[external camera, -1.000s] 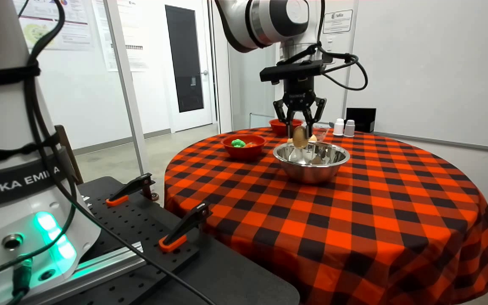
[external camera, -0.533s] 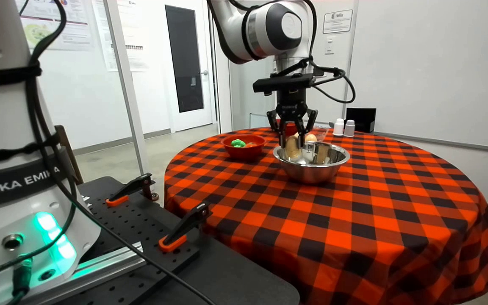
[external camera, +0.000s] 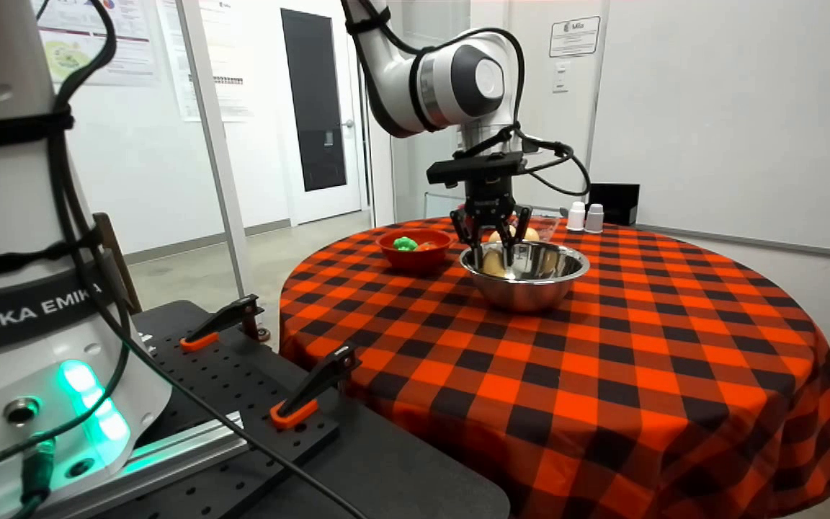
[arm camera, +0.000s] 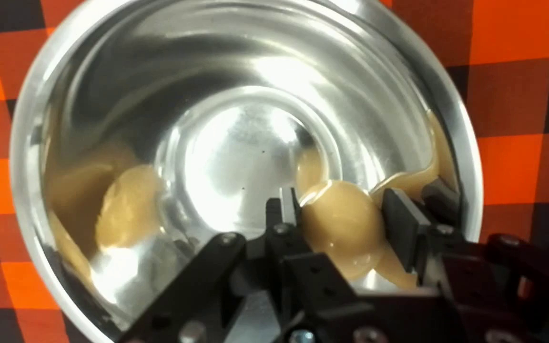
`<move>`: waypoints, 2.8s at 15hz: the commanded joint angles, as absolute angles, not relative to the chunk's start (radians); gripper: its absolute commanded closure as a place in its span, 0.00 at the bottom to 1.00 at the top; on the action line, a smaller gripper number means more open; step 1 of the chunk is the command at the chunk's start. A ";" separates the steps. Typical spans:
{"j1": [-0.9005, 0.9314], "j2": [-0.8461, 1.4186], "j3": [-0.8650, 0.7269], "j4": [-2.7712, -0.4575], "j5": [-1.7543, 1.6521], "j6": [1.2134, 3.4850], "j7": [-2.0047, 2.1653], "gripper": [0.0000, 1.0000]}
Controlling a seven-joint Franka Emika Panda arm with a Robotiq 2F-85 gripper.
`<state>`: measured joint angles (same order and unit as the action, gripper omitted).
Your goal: Pick up an egg and the toys from the orange bowl and put them in the silver dish.
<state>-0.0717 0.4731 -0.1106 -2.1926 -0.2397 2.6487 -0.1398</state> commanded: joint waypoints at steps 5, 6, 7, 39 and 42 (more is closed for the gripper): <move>-0.055 0.532 -0.139 -2.108 -0.257 2.628 -0.119 0.14; -0.060 0.531 -0.137 -2.103 -0.252 2.623 -0.123 0.08; -0.070 0.522 -0.132 -2.102 -0.241 2.618 -0.131 0.01; 0.120 0.331 -0.005 -2.063 -0.163 2.311 0.383 0.00; 0.146 0.386 -0.003 -2.019 -0.147 2.277 0.464 0.00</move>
<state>0.1098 0.3244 0.0100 -2.0915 -0.1465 2.3339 0.3829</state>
